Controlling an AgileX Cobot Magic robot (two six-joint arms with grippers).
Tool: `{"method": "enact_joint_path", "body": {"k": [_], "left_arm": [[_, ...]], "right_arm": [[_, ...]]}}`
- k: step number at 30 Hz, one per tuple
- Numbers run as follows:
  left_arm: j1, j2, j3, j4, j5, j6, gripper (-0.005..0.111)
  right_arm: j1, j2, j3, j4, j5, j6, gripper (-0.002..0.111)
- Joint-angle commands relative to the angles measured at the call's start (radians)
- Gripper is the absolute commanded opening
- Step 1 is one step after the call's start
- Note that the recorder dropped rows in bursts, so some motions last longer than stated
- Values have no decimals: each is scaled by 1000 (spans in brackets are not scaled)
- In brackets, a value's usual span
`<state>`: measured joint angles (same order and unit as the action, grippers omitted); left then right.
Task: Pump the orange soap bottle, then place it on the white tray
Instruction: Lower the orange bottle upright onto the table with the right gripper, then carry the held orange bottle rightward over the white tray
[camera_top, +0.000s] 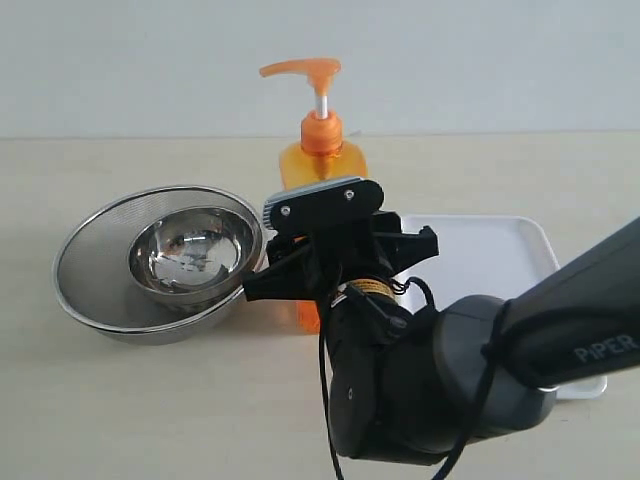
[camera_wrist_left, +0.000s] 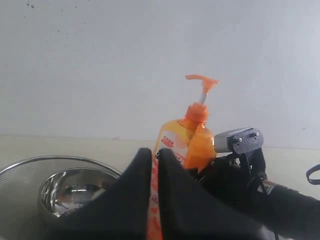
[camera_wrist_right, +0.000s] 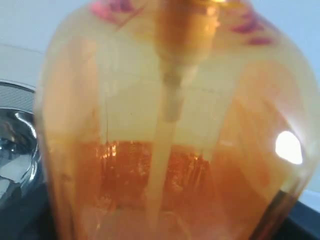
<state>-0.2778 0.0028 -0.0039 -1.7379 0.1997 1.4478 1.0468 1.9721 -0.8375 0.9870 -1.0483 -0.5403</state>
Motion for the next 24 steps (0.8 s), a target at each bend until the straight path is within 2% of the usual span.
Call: {"method": "enact_joint_path", "body": {"k": [1,24], "left_arm": [[-1,-3,4,-6,12,-6,5],[-1,-3,4,-6,14,-6,5]], "right_arm": [[-3,-5,-2,-12,-107,8,0],[-3,-86,-2,-40,-173,-10,0]]}}
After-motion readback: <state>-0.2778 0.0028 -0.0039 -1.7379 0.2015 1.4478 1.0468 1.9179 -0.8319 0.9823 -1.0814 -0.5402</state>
